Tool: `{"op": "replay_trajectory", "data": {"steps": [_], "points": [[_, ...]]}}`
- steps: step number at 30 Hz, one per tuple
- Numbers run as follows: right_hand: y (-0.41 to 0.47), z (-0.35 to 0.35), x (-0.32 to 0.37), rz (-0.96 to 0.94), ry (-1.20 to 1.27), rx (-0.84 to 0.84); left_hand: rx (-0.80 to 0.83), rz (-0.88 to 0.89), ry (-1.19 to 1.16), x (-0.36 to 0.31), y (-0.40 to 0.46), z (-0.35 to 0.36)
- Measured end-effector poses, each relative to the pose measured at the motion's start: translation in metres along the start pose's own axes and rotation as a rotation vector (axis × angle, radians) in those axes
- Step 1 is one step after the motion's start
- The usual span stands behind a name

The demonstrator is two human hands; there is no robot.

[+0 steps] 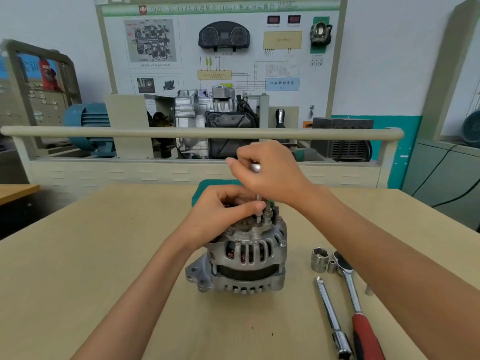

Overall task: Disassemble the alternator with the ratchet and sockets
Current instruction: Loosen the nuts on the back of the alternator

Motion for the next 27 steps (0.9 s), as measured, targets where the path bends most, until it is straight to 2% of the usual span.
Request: {"op": "replay_trajectory", "data": {"steps": [4, 9, 12, 16, 18, 20, 24, 27], "points": [[-0.006, -0.001, 0.003, -0.011, -0.111, -0.073, 0.015, -0.012, -0.019, 0.005, 0.001, -0.002], [-0.011, 0.006, 0.019, 0.196, -0.587, -0.174, -0.021, 0.029, 0.006, 0.008, 0.0, -0.001], [-0.018, 0.015, 0.031, 0.28, -0.788, -0.247, -0.015, 0.043, 0.027, 0.002, -0.001, 0.001], [-0.03, 0.011, 0.039, 0.278, -0.877, -0.415, -0.019, 0.041, 0.044, 0.004, 0.0, 0.001], [-0.032, 0.012, 0.033, 0.272, -0.832, -0.406, -0.027, 0.033, 0.06, 0.005, 0.0, 0.0], [-0.033, 0.01, 0.028, 0.248, -0.679, -0.363, -0.02, 0.041, 0.082, 0.002, 0.0, 0.0], [-0.031, 0.005, 0.023, 0.199, -0.168, -0.343, -0.014, 0.068, 0.045, 0.001, 0.0, 0.001], [-0.024, 0.005, 0.014, 0.206, 0.316, -0.225, -0.017, 0.06, 0.028, 0.003, 0.001, 0.002]]}}
Point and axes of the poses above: each hand's wrist, its own y-axis towards the middle knuckle, its own z-axis out of the palm, x = y × z, the point moved 3 cm from there along y, towards the middle knuckle, and after that the axes turned 12 degrees about z, right-handed, at the moved point
